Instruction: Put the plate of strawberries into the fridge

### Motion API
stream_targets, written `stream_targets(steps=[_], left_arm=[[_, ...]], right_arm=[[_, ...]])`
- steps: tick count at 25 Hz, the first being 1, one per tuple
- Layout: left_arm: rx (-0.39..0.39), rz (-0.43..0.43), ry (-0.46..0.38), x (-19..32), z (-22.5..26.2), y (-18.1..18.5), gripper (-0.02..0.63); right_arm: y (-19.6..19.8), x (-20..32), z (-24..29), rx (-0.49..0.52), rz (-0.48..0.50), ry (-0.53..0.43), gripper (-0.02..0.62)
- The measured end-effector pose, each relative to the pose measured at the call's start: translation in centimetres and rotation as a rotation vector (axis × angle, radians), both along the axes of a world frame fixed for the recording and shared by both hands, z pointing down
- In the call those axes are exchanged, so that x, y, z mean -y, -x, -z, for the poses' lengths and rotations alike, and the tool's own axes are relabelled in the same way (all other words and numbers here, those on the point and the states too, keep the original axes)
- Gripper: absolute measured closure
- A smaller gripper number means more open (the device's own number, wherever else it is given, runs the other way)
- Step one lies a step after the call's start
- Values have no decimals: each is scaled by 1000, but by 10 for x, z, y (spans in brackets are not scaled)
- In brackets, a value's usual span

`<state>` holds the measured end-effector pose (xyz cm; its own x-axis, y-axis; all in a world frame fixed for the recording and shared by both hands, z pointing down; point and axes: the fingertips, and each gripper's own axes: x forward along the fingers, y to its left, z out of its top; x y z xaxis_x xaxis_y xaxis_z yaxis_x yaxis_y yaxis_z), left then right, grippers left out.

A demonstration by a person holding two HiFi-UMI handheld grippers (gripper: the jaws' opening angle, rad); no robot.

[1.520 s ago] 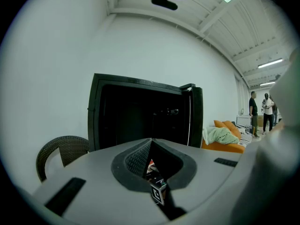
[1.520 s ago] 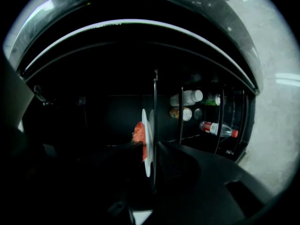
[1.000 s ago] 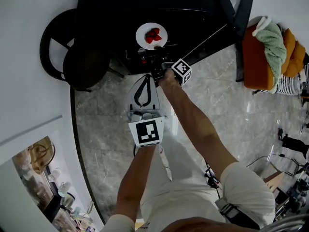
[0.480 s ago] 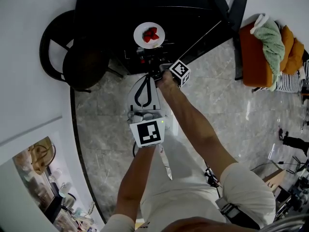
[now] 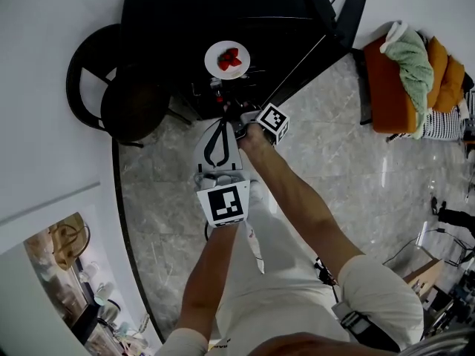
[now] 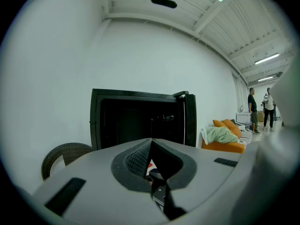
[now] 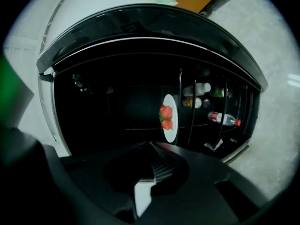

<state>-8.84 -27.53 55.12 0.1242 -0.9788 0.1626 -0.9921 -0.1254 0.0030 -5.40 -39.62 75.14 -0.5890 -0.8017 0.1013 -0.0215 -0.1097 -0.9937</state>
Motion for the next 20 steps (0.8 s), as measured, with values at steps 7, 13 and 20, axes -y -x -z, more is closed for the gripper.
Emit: stream_targets(steps=[7, 13, 20], left_arm=[[11, 3, 9, -10, 14, -2, 604], [8, 6, 10, -15, 33, -2, 604], [-33, 32, 44, -30, 47, 9, 604]], right_arm=[[1, -19, 31, -16, 34, -22, 584], [-1, -33, 60, -16, 27, -49, 584], [-1, -59, 104, -26, 78, -80, 584]])
